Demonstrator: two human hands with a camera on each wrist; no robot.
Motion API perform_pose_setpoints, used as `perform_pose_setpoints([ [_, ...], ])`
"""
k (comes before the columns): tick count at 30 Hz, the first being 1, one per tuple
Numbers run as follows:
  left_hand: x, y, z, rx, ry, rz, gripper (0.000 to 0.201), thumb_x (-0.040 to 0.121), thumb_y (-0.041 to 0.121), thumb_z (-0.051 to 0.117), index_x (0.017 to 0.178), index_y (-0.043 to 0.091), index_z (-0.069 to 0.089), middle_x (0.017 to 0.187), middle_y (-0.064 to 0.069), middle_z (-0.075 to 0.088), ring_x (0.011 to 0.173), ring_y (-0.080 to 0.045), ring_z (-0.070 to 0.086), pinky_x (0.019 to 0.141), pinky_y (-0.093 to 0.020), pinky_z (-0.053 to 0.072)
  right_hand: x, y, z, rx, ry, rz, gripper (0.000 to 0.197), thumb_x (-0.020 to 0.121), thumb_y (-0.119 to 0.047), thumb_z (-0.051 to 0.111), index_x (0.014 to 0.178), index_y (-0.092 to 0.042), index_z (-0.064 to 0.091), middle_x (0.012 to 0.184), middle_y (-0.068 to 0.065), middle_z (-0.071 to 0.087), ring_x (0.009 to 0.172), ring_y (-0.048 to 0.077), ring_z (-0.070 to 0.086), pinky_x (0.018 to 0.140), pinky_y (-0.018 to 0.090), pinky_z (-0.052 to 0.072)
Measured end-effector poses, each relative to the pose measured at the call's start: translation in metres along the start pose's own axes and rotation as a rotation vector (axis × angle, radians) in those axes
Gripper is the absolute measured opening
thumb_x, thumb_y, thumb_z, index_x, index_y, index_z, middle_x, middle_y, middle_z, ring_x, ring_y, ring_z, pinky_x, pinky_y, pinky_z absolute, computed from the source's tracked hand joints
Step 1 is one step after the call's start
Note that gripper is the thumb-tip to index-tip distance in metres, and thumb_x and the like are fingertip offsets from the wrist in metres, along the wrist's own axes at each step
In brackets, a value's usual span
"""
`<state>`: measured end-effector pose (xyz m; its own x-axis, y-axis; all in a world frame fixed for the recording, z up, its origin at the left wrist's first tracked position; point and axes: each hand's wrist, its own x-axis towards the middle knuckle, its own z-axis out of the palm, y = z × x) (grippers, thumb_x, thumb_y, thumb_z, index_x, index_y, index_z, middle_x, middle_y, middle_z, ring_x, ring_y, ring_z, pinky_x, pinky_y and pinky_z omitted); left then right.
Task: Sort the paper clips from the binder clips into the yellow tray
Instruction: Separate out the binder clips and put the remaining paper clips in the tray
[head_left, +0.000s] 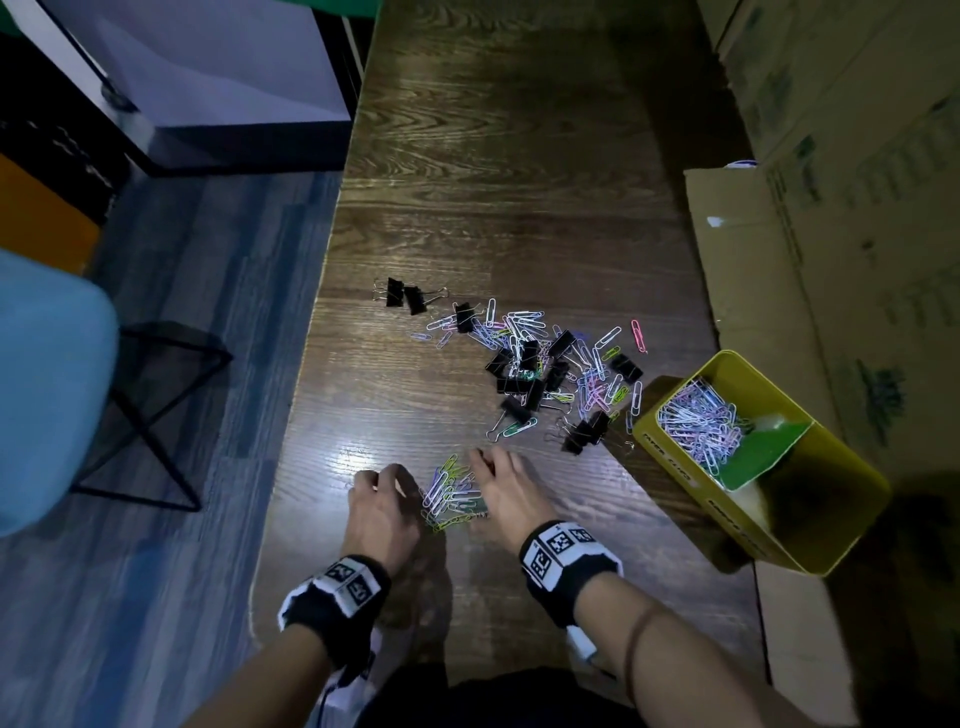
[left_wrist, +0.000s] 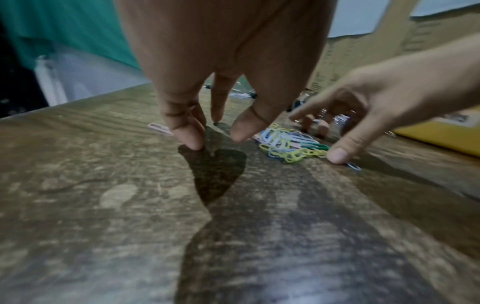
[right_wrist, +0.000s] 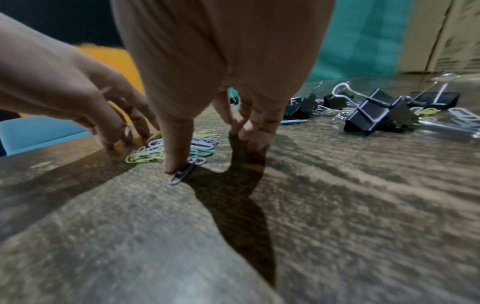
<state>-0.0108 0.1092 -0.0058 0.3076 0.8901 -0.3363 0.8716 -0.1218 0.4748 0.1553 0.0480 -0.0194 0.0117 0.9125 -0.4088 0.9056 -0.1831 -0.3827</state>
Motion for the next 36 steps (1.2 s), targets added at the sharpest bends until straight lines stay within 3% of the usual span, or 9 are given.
perform_pose_setpoints([
  [4, -0.003, 0.01, 0.013, -0.024, -0.184, 0.053, 0.061, 0.074, 0.01, 0.066, 0.131, 0.013, 0.045, 0.119, -0.012, 0.042, 0.112, -0.029, 0.046, 0.101, -0.032, 0.039, 0.013, 0.002, -0.005, -0.007, -0.024, -0.069, 0.097, 0.076, -0.008, 0.074, 0.149, -0.018, 0.011, 0.149, 0.008, 0.02, 0.134, 0.029, 0.023, 0.108, 0.044, 0.033],
  [9, 0.003, 0.014, 0.015, 0.241, -0.264, 0.202, 0.079, 0.077, 0.027, 0.069, 0.143, 0.019, 0.026, 0.129, -0.007, 0.033, 0.113, -0.025, 0.038, 0.098, -0.036, 0.042, 0.021, 0.001, -0.015, -0.089, -0.137, -0.157, 0.089, 0.072, -0.022, 0.079, 0.145, -0.015, 0.029, 0.143, 0.006, 0.029, 0.129, 0.028, 0.028, 0.107, 0.043, 0.032],
  [14, 0.004, 0.012, 0.022, 0.179, -0.254, 0.282, 0.046, 0.081, 0.006, 0.062, 0.125, 0.012, 0.053, 0.122, -0.007, 0.048, 0.107, -0.026, 0.05, 0.093, -0.031, 0.043, 0.016, 0.001, -0.01, -0.013, -0.168, -0.125, 0.047, 0.08, -0.013, 0.071, 0.123, -0.012, 0.054, 0.117, 0.01, 0.05, 0.105, 0.033, 0.055, 0.084, 0.041, 0.048],
  [18, 0.004, 0.009, 0.022, 0.168, -0.244, 0.335, 0.034, 0.078, 0.007, 0.064, 0.113, 0.008, 0.064, 0.11, -0.01, 0.061, 0.098, -0.03, 0.058, 0.087, -0.032, 0.047, 0.01, 0.001, -0.006, 0.046, -0.214, -0.063, 0.025, 0.088, -0.013, 0.062, 0.112, -0.008, 0.06, 0.106, 0.012, 0.059, 0.1, 0.031, 0.06, 0.07, 0.03, 0.038],
  [22, 0.006, 0.006, 0.02, 0.213, -0.263, 0.429, 0.029, 0.066, 0.005, 0.073, 0.094, 0.009, 0.069, 0.083, -0.009, 0.069, 0.076, -0.031, 0.066, 0.068, -0.027, 0.053, 0.008, -0.002, -0.001, 0.063, -0.231, 0.048, 0.026, 0.087, -0.015, 0.052, 0.112, -0.011, 0.057, 0.109, 0.014, 0.061, 0.103, 0.035, 0.059, 0.075, 0.036, 0.042],
  [25, 0.011, 0.011, 0.013, 0.192, -0.295, 0.395, 0.02, 0.078, 0.011, 0.065, 0.098, 0.008, 0.067, 0.095, -0.012, 0.069, 0.091, -0.029, 0.062, 0.08, -0.031, 0.05, 0.005, -0.003, 0.002, 0.115, -0.207, 0.065, 0.023, 0.09, -0.006, 0.049, 0.11, -0.006, 0.059, 0.113, 0.017, 0.059, 0.105, 0.036, 0.058, 0.083, 0.041, 0.048],
  [28, 0.018, 0.011, 0.007, 0.112, -0.341, 0.304, 0.014, 0.08, 0.018, 0.066, 0.093, 0.016, 0.07, 0.088, -0.003, 0.07, 0.082, -0.018, 0.063, 0.075, -0.026, 0.048, 0.006, 0.001, 0.0, 0.188, -0.194, 0.133, 0.016, 0.089, -0.014, 0.05, 0.1, -0.01, 0.061, 0.105, 0.015, 0.062, 0.095, 0.03, 0.061, 0.076, 0.034, 0.046],
  [33, 0.029, 0.004, 0.004, -0.068, -0.415, 0.213, 0.016, 0.069, 0.01, 0.076, 0.081, 0.02, 0.073, 0.058, 0.014, 0.059, 0.053, 0.006, 0.054, 0.057, -0.01, 0.041, 0.008, 0.009, 0.0, 0.302, -0.177, 0.11, 0.02, 0.091, -0.019, 0.059, 0.107, -0.011, 0.067, 0.105, 0.015, 0.066, 0.097, 0.03, 0.063, 0.086, 0.031, 0.049],
  [36, 0.036, 0.0, 0.002, -0.185, -0.407, 0.135, 0.016, 0.068, 0.005, 0.078, 0.078, 0.016, 0.071, 0.065, 0.002, 0.068, 0.056, 0.003, 0.056, 0.063, -0.019, 0.047, 0.004, 0.013, -0.007, 0.412, -0.116, 0.142, 0.029, 0.093, -0.021, 0.058, 0.118, -0.008, 0.065, 0.11, 0.016, 0.067, 0.1, 0.028, 0.064, 0.083, 0.023, 0.044],
])
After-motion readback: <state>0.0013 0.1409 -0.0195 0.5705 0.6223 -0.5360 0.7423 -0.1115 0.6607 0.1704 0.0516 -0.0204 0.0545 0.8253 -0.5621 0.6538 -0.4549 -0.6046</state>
